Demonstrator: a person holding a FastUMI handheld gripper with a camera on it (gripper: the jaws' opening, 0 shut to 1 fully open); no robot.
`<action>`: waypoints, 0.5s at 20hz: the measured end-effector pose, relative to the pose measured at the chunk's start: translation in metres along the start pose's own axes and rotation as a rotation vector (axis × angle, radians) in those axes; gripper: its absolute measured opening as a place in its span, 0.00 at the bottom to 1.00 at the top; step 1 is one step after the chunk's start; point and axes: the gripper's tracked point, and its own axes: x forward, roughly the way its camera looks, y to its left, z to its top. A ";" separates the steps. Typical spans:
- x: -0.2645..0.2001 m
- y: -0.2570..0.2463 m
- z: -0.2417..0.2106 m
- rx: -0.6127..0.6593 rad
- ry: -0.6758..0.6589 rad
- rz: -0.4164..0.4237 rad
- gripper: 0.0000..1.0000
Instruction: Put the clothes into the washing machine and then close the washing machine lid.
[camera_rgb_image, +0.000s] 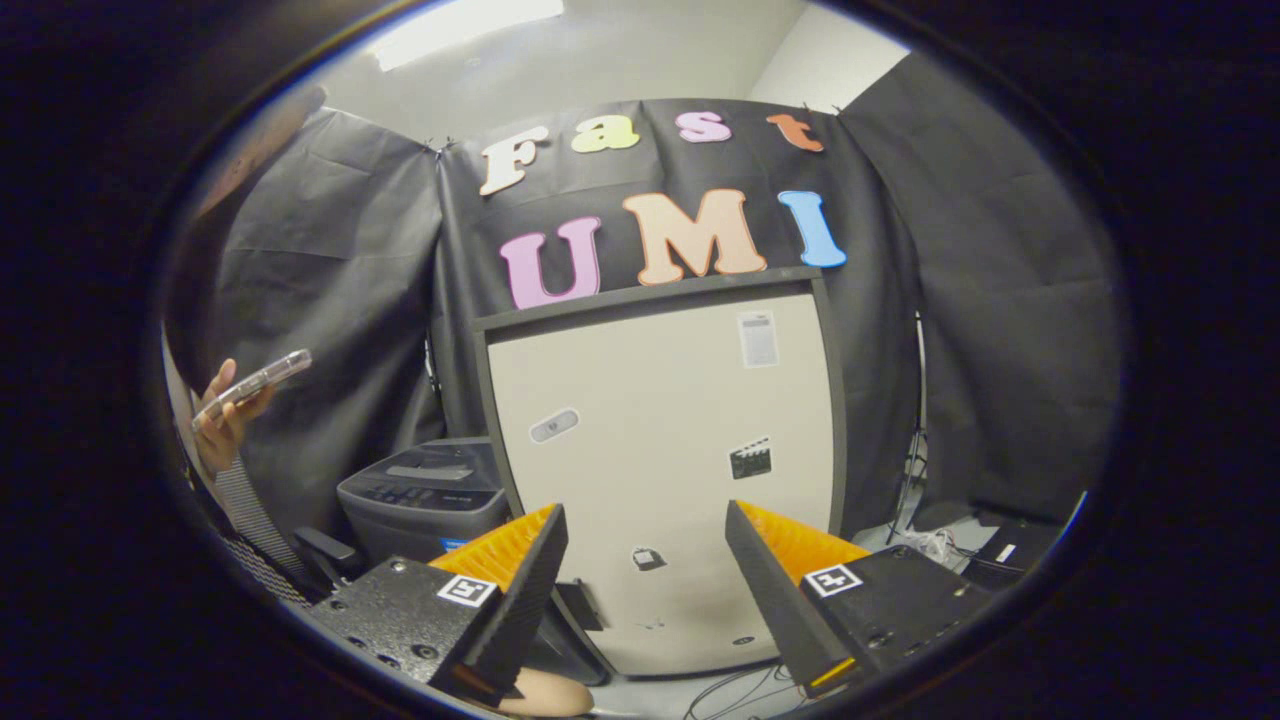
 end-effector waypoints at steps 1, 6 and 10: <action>-0.001 -0.002 -0.002 0.003 -0.001 -0.007 0.96; -0.005 -0.005 -0.016 -0.024 0.008 -0.038 0.96; -0.005 -0.002 -0.019 -0.050 0.021 -0.048 0.97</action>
